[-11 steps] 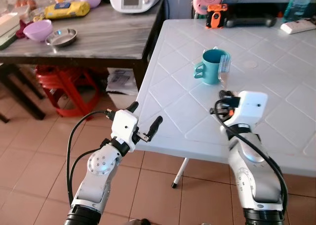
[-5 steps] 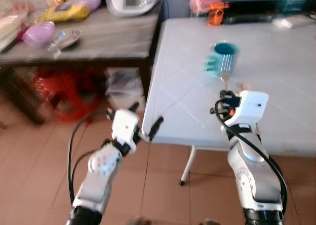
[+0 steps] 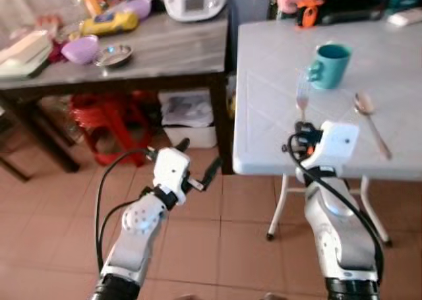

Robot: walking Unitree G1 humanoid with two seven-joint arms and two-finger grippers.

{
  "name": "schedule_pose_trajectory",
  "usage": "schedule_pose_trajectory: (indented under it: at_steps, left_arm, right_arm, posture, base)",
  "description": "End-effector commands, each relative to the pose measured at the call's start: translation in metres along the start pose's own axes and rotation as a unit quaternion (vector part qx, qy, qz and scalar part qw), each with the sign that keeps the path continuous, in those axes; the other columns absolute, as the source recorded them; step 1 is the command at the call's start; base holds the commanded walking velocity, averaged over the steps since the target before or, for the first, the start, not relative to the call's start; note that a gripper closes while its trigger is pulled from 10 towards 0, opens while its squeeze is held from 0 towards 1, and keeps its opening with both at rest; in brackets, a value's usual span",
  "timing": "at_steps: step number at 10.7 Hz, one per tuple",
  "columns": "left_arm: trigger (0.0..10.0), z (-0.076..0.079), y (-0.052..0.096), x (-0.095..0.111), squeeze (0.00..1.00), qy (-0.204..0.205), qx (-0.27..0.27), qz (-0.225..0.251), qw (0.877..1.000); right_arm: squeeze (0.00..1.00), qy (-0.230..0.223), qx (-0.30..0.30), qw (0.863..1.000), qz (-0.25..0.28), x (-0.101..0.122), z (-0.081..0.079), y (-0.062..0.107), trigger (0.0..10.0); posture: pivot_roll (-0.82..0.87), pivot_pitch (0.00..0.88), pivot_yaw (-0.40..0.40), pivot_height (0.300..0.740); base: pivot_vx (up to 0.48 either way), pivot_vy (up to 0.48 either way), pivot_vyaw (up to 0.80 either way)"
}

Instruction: Setting the table

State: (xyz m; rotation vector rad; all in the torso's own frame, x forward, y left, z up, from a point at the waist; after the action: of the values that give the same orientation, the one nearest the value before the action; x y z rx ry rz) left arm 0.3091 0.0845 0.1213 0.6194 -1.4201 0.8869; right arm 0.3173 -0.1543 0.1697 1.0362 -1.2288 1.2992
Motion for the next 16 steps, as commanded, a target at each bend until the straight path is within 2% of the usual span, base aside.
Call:
schedule_pose_trajectory:
  at_steps: [1, 10, 11, 14, 16]
  left_arm:
    - [10.0, -0.0077, 0.0044, 0.0016, 0.0, -0.008, 0.01, 0.0, 1.0]
    - [10.0, -0.0025, 0.0017, 0.0018, 0.0, -0.007, 0.004, 0.003, 1.0]
    - [10.0, -0.0019, 0.0013, 0.0048, 0.0, -0.005, 0.007, 0.015, 1.0]
    - [10.0, -0.0039, 0.0014, 0.0034, 0.0, -0.007, 0.015, 0.009, 1.0]
    - [10.0, -0.0119, 0.0004, 0.0069, 0.0, 0.003, 0.043, 0.019, 0.999]
  right_arm:
    - [0.0, -0.008, 0.015, 1.0, 0.015, 0.0079, -0.0109, -0.0001, 10.0]
    - [0.0, -0.005, 0.014, 1.0, 0.01, 0.0033, -0.0108, 0.0005, 10.0]
    - [0.0, -0.004, 0.013, 1.0, 0.009, 0.0029, -0.0106, 0.0003, 10.0]
    - [0.0, -0.003, 0.013, 1.0, 0.011, 0.0031, -0.0107, 0.0007, 10.0]
    - [0.0, -0.001, 0.013, 1.0, 0.011, 0.0025, -0.0095, 0.0003, 10.0]
  posture:
    - [-0.1, 0.099, 0.128, 0.74]
    - [-0.1, 0.098, 0.131, 0.74]
    - [-0.1, 0.098, 0.131, 0.74]
    - [-0.1, 0.096, 0.131, 0.74]
    - [-0.1, 0.092, 0.128, 0.74]
  base:
    - [0.0, 0.48, 0.0]
    - [0.0, 0.463, 0.0]
    - [0.0, 0.0, 0.0]
    - [0.0, 0.0, 0.0]
    - [0.0, 0.0, 0.0]
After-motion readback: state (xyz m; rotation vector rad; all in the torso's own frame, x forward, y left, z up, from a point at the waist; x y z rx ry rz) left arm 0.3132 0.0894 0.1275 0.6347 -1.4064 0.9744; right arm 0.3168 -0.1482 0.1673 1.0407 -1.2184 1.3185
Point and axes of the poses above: a point about 5 cm out from each wrist's last joint towards the gripper, its own y axis pointing back from the gripper into the wrist, its own x axis along the axis of the wrist's last joint, z = x × y, the point moved 2 cm from there along -y, pointing out of the wrist towards the gripper, and after that the axes turned 12 degrees about y, right-handed, at the moved point
